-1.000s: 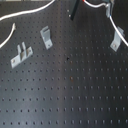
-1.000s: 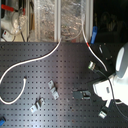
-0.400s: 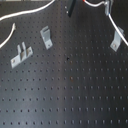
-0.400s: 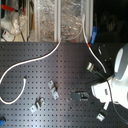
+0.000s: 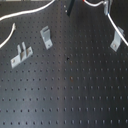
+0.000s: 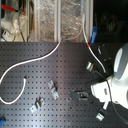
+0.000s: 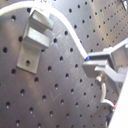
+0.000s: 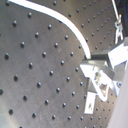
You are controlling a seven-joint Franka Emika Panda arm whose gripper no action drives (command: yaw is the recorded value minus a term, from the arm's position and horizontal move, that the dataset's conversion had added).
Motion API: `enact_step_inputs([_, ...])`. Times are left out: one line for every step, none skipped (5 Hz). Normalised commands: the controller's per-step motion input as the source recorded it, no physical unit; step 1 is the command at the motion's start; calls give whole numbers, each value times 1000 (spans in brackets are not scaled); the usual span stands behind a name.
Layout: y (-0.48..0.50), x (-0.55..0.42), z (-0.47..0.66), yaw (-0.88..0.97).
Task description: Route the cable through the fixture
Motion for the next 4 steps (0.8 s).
enact_step_inputs([-150,43,-252,0])
enact_step_inputs([-354,49,-232,0])
enact_step_inputs([-258,-193,-6,-103])
enact_step_inputs([-219,-393,-6,0])
